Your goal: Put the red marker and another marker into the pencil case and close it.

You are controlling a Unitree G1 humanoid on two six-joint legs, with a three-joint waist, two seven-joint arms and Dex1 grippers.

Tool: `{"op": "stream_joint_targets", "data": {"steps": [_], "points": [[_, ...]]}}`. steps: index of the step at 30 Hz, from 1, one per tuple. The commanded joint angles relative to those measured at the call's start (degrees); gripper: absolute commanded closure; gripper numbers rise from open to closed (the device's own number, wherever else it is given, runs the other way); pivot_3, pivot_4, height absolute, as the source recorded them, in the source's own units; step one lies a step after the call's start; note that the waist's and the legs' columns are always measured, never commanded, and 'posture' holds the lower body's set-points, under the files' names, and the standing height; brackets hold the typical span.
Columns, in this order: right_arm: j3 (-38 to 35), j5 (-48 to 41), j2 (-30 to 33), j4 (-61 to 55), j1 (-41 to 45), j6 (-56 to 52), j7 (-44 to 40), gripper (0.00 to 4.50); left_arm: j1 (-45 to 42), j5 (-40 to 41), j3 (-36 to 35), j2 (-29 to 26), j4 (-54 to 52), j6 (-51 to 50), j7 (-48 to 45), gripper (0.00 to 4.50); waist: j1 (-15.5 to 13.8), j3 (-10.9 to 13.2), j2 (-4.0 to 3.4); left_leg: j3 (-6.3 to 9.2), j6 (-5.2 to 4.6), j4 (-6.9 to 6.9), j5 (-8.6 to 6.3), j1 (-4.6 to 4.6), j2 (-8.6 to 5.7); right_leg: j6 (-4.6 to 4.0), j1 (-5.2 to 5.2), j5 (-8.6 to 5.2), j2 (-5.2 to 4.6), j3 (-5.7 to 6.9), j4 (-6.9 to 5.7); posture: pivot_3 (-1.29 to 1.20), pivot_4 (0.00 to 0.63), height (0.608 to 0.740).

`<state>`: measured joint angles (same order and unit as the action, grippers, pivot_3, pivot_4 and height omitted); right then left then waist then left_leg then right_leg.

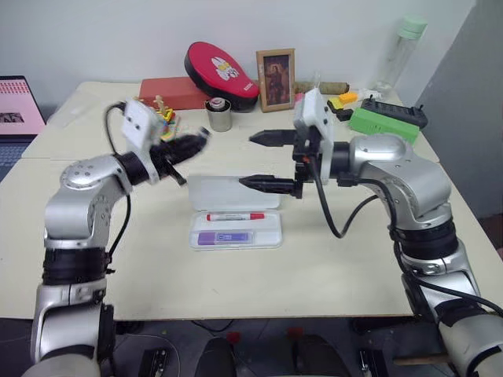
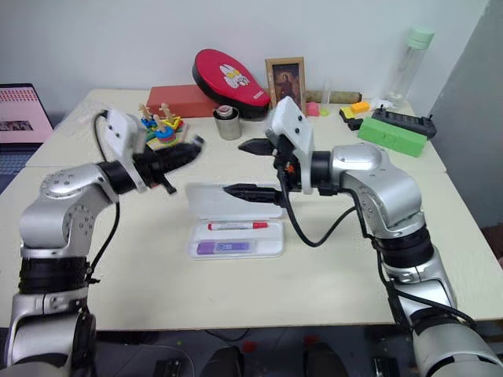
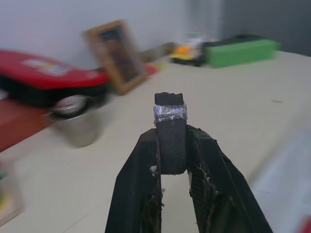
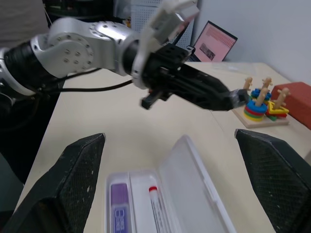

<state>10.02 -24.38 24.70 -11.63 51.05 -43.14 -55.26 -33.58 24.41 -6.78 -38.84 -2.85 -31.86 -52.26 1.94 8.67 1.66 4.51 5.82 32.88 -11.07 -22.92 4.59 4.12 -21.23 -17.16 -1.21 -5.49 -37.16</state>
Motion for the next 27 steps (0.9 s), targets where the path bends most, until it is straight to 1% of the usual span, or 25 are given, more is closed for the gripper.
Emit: {"op": "stream_joint_targets", "data": {"steps": [1,3,6,13,20,27], "points": [[-1.9,-0.7,4.8,-3.3,-2.1,0.6,-2.0,0.0,2.3,4.7,5.1,-2.7,-10.8,-5.5,-6.2,4.07,0.0,0.0,0.01,0.01,0.0,0.03,0.0,0.0,0.01,0.01,0.0,0.0,0.02,0.0,-0.01,0.0,0.15,0.74],[-1.7,0.2,7.0,-3.2,-4.0,1.4,-1.9,0.0,3.4,3.4,8.9,-2.9,-11.8,-6.0,-7.1,4.07,0.0,0.0,0.01,0.0,-0.01,0.06,0.0,0.01,0.01,0.03,0.02,0.0,0.02,-0.05,0.02,0.0,0.15,0.74],[-0.5,1.8,10.0,-3.4,-7.1,2.5,-2.1,0.0,4.6,-1.4,14.5,-3.0,-9.8,-2.7,-7.8,4.07,0.0,0.0,0.01,0.0,-0.02,0.1,0.0,0.03,0.0,0.04,0.06,-0.01,0.03,-0.07,0.06,0.0,0.15,0.74],[1.3,3.0,11.6,-5.9,-10.6,2.0,-1.3,0.0,4.9,-8.7,22.1,-0.7,-2.0,3.9,-8.5,4.07,0.0,0.0,0.01,-0.01,-0.03,0.1,0.0,-0.01,0.0,0.03,-0.02,-0.01,0.05,-0.11,0.12,0.0,0.15,0.74],[1.0,3.1,12.2,-7.4,-11.3,1.0,0.3,0.0,3.2,-11.9,24.3,3.1,4.4,7.6,-9.1,4.07,-0.2,0.0,0.0,0.01,-0.04,0.1,-0.01,-0.04,-0.02,0.02,-0.01,0.0,0.06,-0.1,0.12,0.0,0.15,0.74],[1.1,2.8,12.9,-8.3,-12.4,0.2,1.0,0.0,2.2,-13.0,25.2,6.3,6.7,8.2,-9.9,4.07,-0.3,0.0,0.0,0.01,-0.04,0.11,-0.01,-0.03,-0.01,0.03,0.02,-0.01,0.06,-0.09,0.12,0.0,0.15,0.74]]}}
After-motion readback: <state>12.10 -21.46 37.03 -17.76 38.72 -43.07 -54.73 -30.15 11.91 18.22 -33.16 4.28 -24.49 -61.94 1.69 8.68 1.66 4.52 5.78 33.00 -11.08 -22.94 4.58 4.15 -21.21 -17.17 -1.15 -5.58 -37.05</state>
